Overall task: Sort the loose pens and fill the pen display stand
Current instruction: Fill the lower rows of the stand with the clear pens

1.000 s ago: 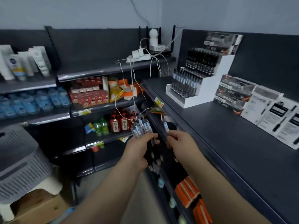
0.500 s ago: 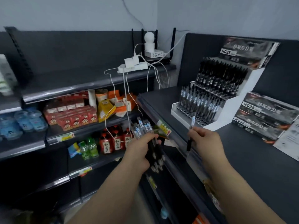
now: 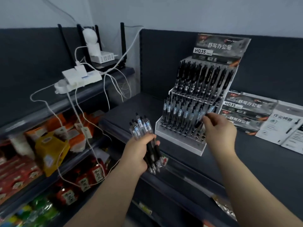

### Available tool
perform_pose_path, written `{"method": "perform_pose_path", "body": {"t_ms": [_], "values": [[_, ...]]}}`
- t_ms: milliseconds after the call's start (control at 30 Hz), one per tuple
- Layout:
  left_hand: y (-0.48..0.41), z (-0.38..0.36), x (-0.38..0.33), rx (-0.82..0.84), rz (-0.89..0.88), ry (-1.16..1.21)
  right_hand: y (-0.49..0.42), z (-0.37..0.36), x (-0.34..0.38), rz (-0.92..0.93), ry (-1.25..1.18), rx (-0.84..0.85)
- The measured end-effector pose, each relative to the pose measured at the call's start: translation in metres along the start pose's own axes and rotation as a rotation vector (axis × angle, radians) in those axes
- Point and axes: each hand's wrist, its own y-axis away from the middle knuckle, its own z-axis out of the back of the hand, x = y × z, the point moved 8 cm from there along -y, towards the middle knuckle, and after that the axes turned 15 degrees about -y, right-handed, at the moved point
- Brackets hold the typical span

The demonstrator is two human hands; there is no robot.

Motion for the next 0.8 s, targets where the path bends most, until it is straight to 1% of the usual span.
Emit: {"method": "perform_pose_path", "body": {"t_ms": [200, 333, 433, 633, 733, 800], "values": [[-0.025, -0.016, -0.002, 0.092, 0.007, -0.037, -0.003, -0.022, -0.014, 0.019, 0.204, 0.09], [-0.03, -0.03, -0.003, 0.106, -0.024, -0.096, -0.005, -0.038, -0.025, 0.066, 0.321, 0.19], [-0.03, -0.038, -0.005, 0.098, -0.05, -0.112, -0.008, -0.039, -0.03, 0.062, 0.359, 0.215], [-0.025, -0.049, 0.004, 0.061, -0.049, -0.113, -0.012, -0.036, -0.035, 0.063, 0.367, 0.223], [-0.02, -0.052, 0.009, 0.064, -0.053, -0.097, -0.01, -0.029, -0.034, 0.048, 0.283, 0.196], [-0.017, -0.054, 0.01, 0.078, -0.06, -0.096, -0.003, -0.024, -0.025, 0.077, 0.213, 0.188]]}}
